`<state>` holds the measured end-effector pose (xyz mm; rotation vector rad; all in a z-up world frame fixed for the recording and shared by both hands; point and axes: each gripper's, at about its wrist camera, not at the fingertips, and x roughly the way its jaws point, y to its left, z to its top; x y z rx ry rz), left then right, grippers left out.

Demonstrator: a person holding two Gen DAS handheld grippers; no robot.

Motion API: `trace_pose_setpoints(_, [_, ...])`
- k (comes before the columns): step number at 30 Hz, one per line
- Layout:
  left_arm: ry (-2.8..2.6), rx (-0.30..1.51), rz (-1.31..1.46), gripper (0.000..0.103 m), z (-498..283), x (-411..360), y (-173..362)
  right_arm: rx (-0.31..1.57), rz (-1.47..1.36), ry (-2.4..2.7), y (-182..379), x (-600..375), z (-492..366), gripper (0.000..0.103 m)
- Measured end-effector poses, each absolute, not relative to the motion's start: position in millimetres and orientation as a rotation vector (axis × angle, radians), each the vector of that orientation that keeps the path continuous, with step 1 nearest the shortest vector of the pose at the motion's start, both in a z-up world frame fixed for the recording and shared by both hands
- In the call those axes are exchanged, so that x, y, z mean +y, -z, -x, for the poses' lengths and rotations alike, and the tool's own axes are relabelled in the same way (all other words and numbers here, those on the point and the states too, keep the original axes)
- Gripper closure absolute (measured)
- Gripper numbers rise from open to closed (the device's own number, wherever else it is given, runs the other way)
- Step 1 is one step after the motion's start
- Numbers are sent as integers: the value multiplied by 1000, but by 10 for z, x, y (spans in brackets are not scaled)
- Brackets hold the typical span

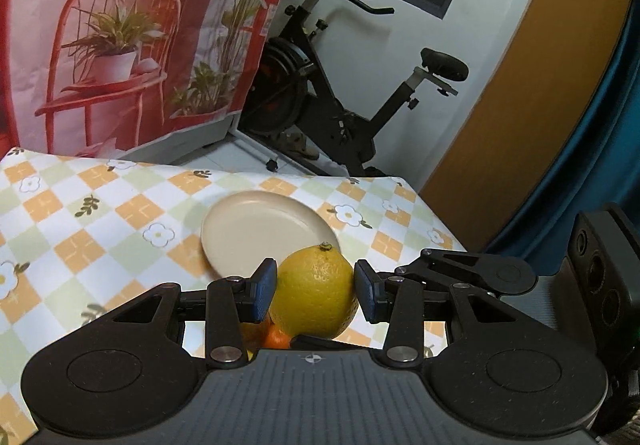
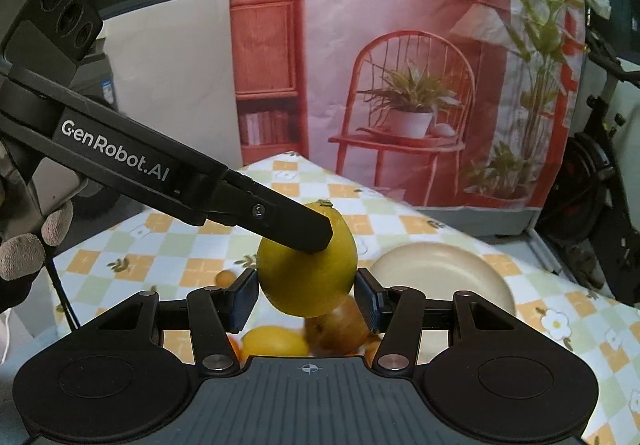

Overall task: Organize fruits
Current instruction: 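Lift the lemon with the left gripper and carry it over the beige plate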

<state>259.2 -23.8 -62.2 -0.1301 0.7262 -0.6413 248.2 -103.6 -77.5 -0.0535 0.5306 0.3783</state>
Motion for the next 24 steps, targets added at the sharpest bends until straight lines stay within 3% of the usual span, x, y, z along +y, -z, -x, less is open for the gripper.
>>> trace_pose_setpoints(24, [632,923,173,58,-4010,-460,1318,699,6,-394,1506,-1595,-3913,54])
